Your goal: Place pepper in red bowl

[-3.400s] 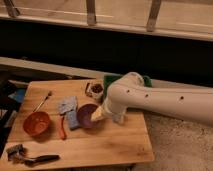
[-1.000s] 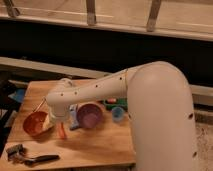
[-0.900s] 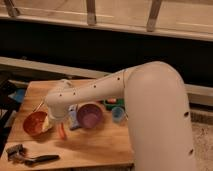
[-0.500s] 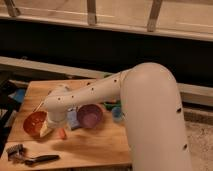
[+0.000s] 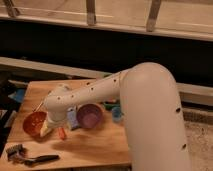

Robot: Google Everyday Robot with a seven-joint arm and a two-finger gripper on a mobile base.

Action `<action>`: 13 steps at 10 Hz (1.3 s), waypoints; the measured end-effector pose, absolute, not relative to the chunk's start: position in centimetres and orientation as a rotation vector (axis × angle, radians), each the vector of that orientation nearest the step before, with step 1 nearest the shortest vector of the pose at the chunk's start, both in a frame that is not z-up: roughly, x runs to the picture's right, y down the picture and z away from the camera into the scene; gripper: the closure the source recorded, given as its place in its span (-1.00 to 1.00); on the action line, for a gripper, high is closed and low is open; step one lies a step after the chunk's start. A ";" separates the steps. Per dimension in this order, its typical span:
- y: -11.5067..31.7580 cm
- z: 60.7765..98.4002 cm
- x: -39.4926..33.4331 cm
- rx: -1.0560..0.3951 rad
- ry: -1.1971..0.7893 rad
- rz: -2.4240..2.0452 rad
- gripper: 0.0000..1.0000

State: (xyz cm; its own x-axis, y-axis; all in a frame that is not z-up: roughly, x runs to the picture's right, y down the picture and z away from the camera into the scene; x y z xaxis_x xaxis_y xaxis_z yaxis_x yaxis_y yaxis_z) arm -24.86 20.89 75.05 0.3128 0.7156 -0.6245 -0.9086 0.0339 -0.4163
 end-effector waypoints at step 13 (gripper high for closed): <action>24.3 79.4 -23.8 -0.854 0.501 1.231 -0.48</action>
